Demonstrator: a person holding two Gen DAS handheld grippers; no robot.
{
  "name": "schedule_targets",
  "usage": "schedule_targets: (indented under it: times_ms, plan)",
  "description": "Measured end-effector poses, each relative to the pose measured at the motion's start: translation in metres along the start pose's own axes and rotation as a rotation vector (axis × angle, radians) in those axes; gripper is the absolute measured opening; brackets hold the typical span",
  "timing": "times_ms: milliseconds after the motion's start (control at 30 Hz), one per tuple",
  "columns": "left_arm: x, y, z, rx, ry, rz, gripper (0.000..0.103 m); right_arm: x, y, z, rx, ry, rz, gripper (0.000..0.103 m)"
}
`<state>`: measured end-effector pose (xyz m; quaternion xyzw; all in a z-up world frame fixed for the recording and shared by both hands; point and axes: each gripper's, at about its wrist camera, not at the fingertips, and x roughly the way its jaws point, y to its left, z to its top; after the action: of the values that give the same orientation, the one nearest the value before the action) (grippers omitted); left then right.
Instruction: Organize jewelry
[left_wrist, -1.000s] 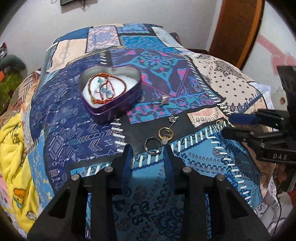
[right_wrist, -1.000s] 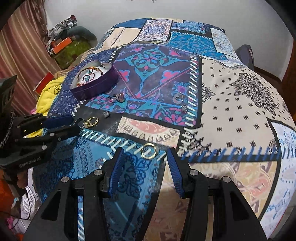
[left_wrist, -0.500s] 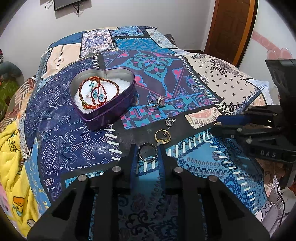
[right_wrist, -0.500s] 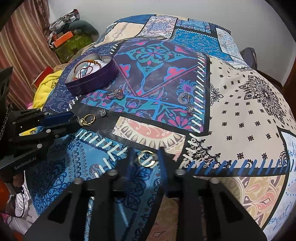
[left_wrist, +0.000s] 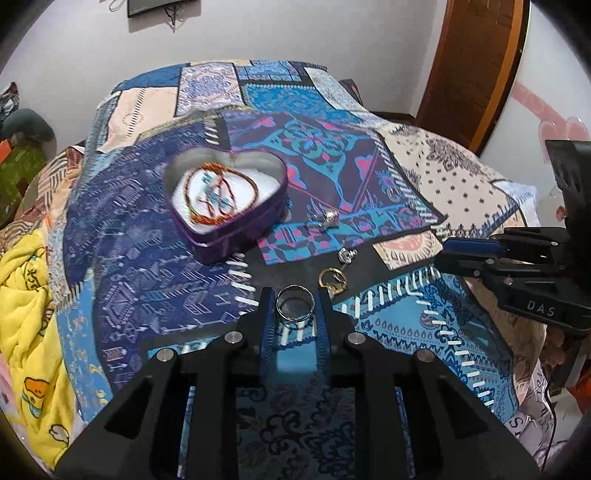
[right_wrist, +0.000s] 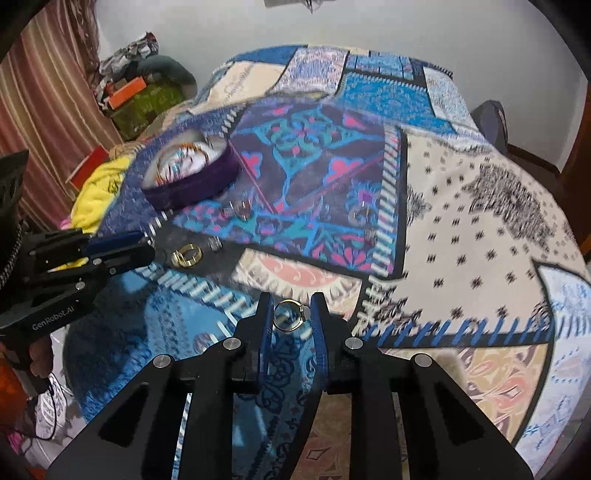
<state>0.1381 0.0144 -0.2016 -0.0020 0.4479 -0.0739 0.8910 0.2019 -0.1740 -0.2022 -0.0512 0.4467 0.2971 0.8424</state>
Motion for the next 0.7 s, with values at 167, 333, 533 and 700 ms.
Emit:
schedule_targets:
  times_ms: [167,333,533,700]
  plan:
    - [-0.018,0.007,0.009,-0.018,-0.048,0.019,0.020,-0.015,0.009,0.017,-0.017,-0.066,-0.002,0.018]
    - [-0.038,0.013,0.020,-0.027,-0.112,0.049,0.020,-0.026,0.019,0.036,-0.039,-0.127,0.006,0.018]
    - [-0.054,0.021,0.034,-0.038,-0.177,0.080,0.020,-0.036,0.031,0.057,-0.061,-0.200,0.020,0.018]
    - [-0.060,0.029,0.044,-0.047,-0.214,0.108,0.020,-0.041,0.038,0.073,-0.073,-0.247,0.040,0.018]
